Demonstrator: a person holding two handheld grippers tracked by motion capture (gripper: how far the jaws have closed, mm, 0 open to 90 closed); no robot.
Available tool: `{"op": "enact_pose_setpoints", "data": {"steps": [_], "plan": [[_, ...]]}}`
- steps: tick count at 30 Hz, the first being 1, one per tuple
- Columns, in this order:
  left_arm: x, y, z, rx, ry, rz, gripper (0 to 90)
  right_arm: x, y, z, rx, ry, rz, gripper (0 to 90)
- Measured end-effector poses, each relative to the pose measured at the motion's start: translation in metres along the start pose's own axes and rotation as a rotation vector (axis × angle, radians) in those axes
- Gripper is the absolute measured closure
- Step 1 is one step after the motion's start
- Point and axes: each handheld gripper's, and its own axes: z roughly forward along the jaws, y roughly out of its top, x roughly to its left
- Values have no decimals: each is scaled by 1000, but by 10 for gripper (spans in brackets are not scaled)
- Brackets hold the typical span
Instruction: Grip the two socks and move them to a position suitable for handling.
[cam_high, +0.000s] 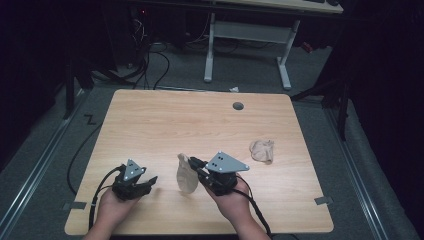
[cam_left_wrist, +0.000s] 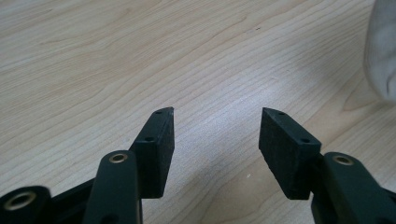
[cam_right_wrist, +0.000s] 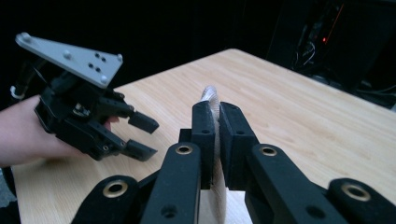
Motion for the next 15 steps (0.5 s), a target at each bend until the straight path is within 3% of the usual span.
{"op": "enact_pose_setpoints", "data": {"steps": [7,15], "plan": [[1,0,-1,-4,0,-3,459,-7,-19,10,59,-15,27,852],[-6,3,2,-1,-19,4,463,-21,-38,11,104,-66,53,850]]}}
